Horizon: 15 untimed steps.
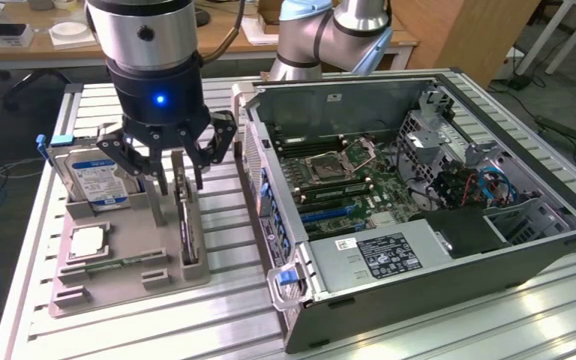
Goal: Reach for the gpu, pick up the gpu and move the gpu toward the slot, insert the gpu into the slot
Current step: 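Pick up the gpu and move the gpu toward the slot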
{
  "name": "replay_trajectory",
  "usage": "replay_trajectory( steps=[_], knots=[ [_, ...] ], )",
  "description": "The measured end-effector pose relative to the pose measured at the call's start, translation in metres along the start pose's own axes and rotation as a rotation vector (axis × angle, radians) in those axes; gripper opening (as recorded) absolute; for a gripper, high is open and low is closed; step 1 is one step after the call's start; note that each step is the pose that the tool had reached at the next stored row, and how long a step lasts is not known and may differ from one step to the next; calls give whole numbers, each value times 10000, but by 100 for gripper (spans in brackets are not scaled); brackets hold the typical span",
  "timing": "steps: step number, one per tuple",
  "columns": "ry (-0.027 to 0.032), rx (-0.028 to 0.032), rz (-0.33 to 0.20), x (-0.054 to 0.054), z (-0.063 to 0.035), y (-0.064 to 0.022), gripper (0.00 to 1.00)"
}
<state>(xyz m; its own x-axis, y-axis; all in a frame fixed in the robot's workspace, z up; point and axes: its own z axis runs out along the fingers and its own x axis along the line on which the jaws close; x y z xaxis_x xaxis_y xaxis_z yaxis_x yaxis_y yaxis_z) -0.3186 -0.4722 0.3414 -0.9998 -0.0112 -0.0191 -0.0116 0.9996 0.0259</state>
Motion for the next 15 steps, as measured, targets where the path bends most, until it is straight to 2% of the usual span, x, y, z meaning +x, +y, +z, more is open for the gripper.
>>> replay_trajectory(
  steps=[15],
  knots=[
    [-1, -1, 0, 1, 35, -1, 47]
  ],
)
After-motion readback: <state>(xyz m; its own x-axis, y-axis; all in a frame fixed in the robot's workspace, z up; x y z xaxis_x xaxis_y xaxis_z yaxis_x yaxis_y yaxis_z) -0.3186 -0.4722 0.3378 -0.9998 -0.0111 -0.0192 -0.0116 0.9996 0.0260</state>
